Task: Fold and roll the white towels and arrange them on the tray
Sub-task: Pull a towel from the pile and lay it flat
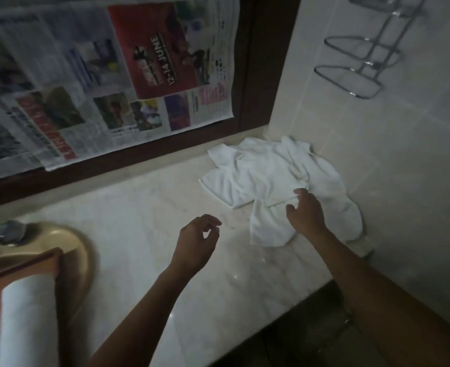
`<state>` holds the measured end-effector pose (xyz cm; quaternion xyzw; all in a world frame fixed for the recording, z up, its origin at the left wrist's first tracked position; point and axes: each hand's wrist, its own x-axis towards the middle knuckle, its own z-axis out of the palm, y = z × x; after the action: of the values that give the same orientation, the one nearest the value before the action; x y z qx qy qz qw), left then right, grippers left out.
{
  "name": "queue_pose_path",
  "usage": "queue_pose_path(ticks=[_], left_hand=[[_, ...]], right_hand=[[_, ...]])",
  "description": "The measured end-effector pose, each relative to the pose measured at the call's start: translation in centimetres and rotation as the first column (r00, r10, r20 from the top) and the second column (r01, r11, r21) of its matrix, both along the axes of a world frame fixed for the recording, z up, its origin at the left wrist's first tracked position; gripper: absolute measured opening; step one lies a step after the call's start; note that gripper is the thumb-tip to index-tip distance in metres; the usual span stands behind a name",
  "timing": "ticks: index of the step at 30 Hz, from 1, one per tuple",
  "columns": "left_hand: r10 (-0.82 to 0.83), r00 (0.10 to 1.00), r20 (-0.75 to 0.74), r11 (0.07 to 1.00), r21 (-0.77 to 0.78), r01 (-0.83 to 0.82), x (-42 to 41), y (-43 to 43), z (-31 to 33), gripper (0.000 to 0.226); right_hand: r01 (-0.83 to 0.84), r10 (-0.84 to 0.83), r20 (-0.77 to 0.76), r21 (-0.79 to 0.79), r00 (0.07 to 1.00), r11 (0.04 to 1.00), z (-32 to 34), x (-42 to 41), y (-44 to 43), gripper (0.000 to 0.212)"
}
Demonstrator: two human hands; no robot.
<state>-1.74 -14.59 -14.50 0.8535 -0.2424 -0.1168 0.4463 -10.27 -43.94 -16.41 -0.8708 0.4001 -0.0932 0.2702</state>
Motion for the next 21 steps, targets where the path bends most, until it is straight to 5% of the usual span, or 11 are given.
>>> queue_pose_path(ticks=[5, 9, 13, 18, 21], left_hand=[[-0.046, 0.999, -0.009, 0.999, 0.013, 0.046, 3.8, -4.0, -0.7, 0.017], [-0.075, 0.997, -0.006, 0.997, 0.015, 0.075, 5.3, -6.2, -1.5, 0.019], [-0.090, 0.995, -0.045, 0.995, 0.030, 0.092, 5.8, -7.0, -2.1, 0.020], [-0.077, 0.995, -0.059, 0.996, 0.029, 0.079, 5.5, -9.0, -1.5, 0.020], [-0.092, 0.996, 0.014, 0.995, 0.033, 0.092, 4.2, -11.1, -0.1, 0.068]], right_hand=[[0.057, -0.075, -0.180, -0.105, 0.981, 0.993, -2.0, 3.4, -7.5, 0.067], [-0.024, -0.006, -0.210, -0.143, 0.978, 0.989, -4.2, 4.2, -10.6, 0.050], [0.028, -0.040, -0.054, -0.200, 0.998, 0.979, -3.1, 4.4, -11.4, 0.027], [-0.039, 0.051, 0.268, -0.051, 0.962, 0.998, 3.4, 4.4, -7.7, 0.021], [-0.229, 0.212, 0.344, 0.008, 0.915, 0.973, 7.6, 3.2, -4.5, 0.009]])
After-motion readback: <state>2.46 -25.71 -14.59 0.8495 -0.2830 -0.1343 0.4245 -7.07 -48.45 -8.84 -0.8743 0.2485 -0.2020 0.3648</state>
